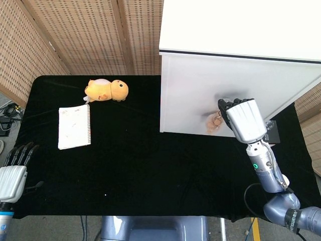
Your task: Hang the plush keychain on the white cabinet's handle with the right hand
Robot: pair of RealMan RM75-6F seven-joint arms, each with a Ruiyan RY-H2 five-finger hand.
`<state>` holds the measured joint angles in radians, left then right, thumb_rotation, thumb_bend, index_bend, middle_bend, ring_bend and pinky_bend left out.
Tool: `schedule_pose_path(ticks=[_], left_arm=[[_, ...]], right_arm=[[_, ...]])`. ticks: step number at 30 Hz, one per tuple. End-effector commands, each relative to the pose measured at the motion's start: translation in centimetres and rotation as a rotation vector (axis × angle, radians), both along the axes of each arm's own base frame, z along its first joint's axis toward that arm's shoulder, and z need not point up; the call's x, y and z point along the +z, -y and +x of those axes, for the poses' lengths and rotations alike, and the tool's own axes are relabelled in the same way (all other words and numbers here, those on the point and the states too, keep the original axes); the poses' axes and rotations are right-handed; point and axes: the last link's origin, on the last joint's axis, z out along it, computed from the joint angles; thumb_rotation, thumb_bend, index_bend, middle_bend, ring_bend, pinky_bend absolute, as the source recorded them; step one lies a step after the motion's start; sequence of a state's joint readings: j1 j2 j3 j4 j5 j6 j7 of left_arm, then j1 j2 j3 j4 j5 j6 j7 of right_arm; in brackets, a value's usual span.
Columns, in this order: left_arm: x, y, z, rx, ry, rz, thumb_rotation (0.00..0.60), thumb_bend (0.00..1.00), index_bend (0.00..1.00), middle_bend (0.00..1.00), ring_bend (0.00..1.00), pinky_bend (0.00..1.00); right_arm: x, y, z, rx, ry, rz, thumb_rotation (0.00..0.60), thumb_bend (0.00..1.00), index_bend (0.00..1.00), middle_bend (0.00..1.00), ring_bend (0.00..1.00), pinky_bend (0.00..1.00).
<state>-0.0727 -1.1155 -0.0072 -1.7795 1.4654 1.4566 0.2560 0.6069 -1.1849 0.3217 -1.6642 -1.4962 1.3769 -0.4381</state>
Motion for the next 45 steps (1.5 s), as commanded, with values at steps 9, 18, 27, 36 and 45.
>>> schedule_pose_path(ticks=[9,18,27,36,45], left_arm=[[-0.13,0.01,0.04,0.000,-0.004,-0.003,0.600,0.00,0.00,0.00,0.00,0.00],[-0.17,-0.04,-0.03,0.002,-0.007,-0.003,0.600,0.00,0.00,0.00,0.00,0.00],[-0.21,-0.07,-0.03,0.004,-0.010,-0.003,0.600,0.00,0.00,0.00,0.00,0.00],[-0.20,-0.04,-0.02,0.004,-0.009,-0.002,0.600,0.00,0.00,0.00,0.00,0.00],[-0.25,-0.04,-0.03,0.004,-0.010,-0.004,0.600,0.00,0.00,0.00,0.00,0.00]], right_arm=[[-0.48,0.25,-0.29,-0.008,-0.025,0.003,0.600,0.63,0.71,0.93,0.86,1.00],[-0.57,0.70,-0.42,-0.024,-0.027,-0.004,0.600,0.62,0.71,0.93,0.86,1.00],[-0.36,0.90,-0.08,-0.026,-0.026,-0.012,0.600,0.62,0.71,0.93,0.86,1.00],[-0.23,1.05,-0.04,-0.036,-0.025,-0.026,0.600,0.49,0.68,0.93,0.86,1.00],[0.33,0.80,0.04,-0.027,-0.013,-0.052,0.600,0.29,0.65,0.93,0.86,1.00]])
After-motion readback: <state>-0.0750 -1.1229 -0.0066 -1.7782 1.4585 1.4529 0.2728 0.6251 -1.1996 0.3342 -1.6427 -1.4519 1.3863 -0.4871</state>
